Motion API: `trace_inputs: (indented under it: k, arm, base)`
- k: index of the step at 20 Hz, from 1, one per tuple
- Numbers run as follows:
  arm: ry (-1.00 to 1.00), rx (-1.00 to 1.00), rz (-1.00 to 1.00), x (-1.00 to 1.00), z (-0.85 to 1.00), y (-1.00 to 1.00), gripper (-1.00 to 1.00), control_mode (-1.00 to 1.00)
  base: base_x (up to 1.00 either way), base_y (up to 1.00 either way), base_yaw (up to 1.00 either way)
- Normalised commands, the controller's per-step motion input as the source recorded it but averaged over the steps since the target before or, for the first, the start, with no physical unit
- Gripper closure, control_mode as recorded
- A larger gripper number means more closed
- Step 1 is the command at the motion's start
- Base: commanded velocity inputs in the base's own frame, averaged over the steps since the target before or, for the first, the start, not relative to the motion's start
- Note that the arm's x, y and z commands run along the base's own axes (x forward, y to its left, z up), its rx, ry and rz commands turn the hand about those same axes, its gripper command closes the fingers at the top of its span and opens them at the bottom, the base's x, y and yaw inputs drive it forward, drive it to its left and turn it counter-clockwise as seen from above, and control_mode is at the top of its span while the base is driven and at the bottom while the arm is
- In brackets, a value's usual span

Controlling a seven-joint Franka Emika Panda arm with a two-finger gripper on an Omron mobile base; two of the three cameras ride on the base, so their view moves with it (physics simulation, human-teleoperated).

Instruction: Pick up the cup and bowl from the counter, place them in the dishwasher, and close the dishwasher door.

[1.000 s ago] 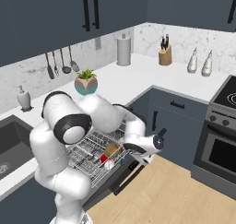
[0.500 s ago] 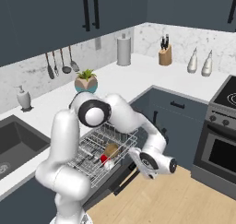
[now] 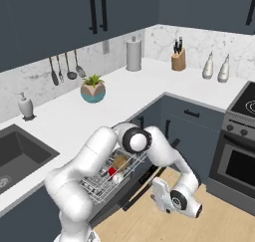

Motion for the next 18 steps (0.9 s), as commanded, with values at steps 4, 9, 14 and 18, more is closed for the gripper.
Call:
trace_inputs:
  k: [4, 9, 14, 18]
  arm:
    - [0.0, 0.0, 0.0, 0.32, -0.57, 0.0, -1.0, -1.0]
    - [-0.09, 0.12, 0.02, 0.17, -0.22, 0.09, -1.0, -1.0]
    - [-0.07, 0.15, 0.02, 0.31, -0.51, 0.5, -1.0, -1.0]
    - [-0.05, 0.12, 0.0, 0.49, -0.16, 0.7, -1.0, -1.0]
  base:
    - [0.0, 0.0, 0.0]
    - [0.0, 0.0, 0.0]
    - [0.0, 0.0, 0.0]
    - [0.0, 0.0, 0.0]
